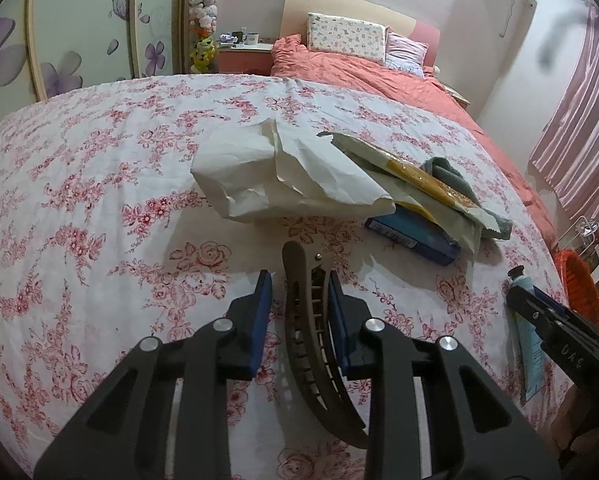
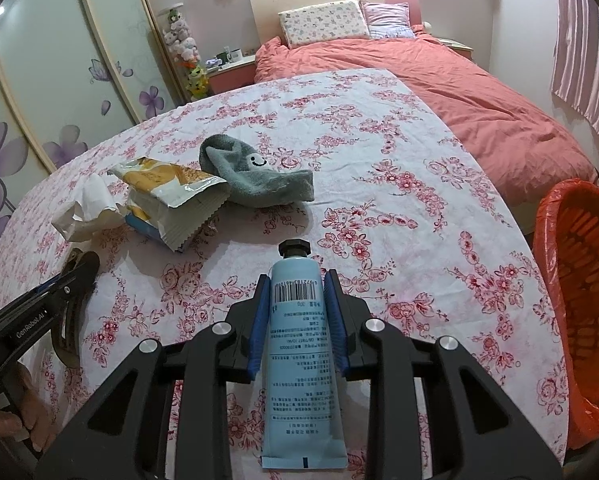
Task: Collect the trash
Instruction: 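Lift the tube and hair clip off the bed with both tools, then carry the tube and clip over the orange basket while both tools open to drop them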
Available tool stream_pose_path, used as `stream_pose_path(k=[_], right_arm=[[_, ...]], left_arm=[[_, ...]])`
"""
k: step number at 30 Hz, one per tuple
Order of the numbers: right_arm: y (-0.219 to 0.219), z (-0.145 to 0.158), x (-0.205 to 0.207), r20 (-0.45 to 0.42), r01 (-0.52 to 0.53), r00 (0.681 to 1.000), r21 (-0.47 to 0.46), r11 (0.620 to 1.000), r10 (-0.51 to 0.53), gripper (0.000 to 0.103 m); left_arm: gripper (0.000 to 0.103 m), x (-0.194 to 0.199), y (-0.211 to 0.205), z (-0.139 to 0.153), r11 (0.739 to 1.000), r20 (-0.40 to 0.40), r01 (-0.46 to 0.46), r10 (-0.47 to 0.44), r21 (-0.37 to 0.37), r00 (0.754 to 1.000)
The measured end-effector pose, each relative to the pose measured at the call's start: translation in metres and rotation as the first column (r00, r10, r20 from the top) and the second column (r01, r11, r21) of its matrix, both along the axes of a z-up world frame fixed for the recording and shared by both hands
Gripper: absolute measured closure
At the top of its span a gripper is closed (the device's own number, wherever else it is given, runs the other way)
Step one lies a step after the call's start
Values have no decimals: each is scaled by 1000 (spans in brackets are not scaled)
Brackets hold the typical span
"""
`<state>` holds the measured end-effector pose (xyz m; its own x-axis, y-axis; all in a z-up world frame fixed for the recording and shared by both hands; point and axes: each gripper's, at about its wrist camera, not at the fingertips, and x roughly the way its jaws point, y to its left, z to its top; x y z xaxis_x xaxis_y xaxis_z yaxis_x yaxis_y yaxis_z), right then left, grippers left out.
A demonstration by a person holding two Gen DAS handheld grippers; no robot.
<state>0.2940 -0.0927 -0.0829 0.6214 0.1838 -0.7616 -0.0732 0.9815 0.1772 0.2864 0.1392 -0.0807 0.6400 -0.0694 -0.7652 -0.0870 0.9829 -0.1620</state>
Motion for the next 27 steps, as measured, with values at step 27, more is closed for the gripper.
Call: stream_pose_path(k=[27], right_arm=[[-24,17,-26,52,26,998,36,999,-28,76]], left_arm=[[86,-15,-9,12,1000,14,28,-28,-8,999]])
